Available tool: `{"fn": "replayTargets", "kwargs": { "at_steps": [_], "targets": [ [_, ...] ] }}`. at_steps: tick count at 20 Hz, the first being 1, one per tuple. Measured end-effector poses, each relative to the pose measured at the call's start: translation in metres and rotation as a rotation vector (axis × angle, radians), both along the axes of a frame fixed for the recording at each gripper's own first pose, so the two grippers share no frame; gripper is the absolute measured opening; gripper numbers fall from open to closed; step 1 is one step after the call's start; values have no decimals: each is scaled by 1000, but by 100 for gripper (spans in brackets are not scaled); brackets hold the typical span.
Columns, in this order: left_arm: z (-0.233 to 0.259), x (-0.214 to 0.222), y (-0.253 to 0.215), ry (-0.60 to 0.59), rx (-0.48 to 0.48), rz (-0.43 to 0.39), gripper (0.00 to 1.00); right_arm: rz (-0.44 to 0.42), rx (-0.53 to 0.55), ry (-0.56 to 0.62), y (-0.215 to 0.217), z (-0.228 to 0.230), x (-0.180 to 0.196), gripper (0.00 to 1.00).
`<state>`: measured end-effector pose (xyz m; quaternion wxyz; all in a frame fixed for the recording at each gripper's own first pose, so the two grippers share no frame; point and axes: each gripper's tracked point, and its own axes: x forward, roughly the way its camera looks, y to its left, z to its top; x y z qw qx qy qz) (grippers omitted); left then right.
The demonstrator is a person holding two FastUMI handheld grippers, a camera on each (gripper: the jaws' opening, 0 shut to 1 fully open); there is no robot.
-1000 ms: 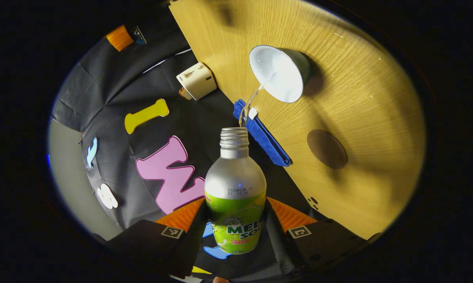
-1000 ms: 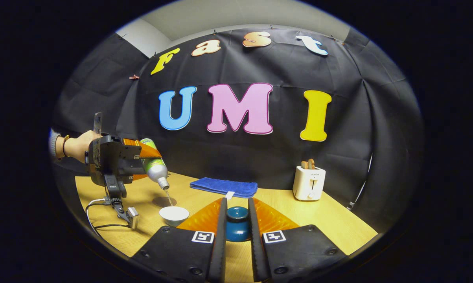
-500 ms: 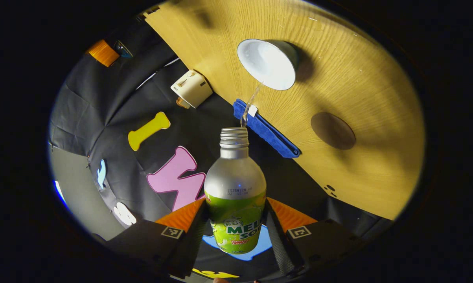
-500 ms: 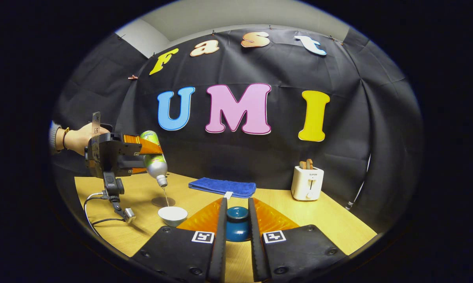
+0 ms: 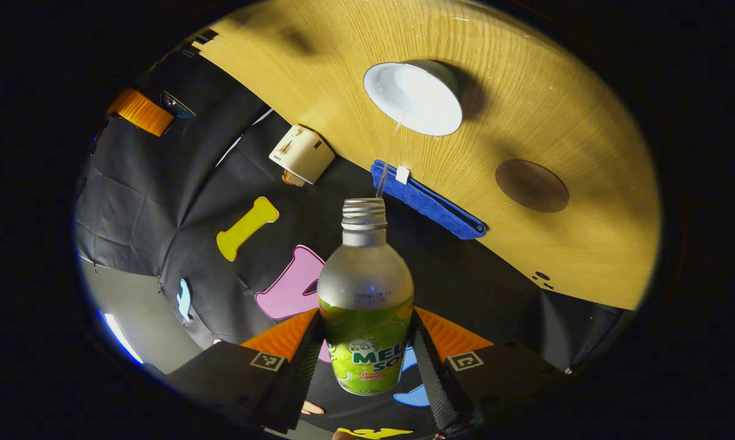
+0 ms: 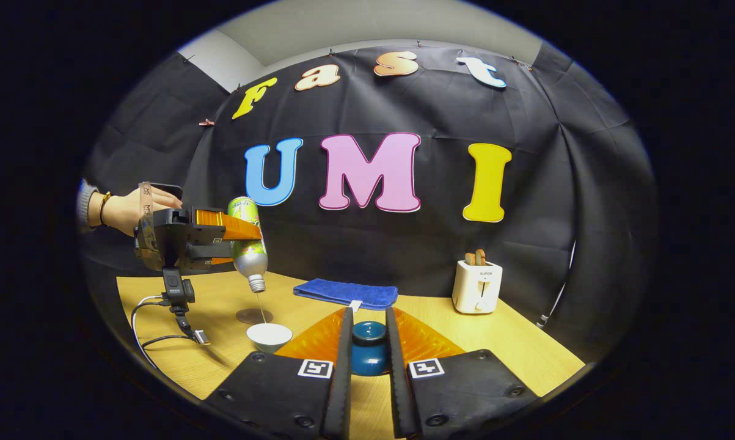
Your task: Open the teacup lid with one hand, grasp the water bottle and pour water into the teacup with the other hand; after pouring, place the water bottle on the coaster and then close the teacup lid.
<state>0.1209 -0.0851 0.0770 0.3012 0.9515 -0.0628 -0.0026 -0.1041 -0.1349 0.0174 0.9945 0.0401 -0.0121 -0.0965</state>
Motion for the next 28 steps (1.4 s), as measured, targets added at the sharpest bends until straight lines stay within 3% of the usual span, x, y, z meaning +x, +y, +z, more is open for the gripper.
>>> {"fn": "replayTargets", "kwargs": {
  "at_steps": [8,16,21,28],
  "targets": [
    [-1,0,-3,-3,-20,-29,81,1,2,-3,0,1,0,30],
    [-39,-7,5,87,-347,9,81,8,4,3,2,-1,2,30],
    [-61,-13,11,152,-730,36,81,9,-1,4,6,-3,3,30],
    [-89,-11,11,229,-1445,62,80,28,-16,23,18,-9,10,30]
  ]
}}
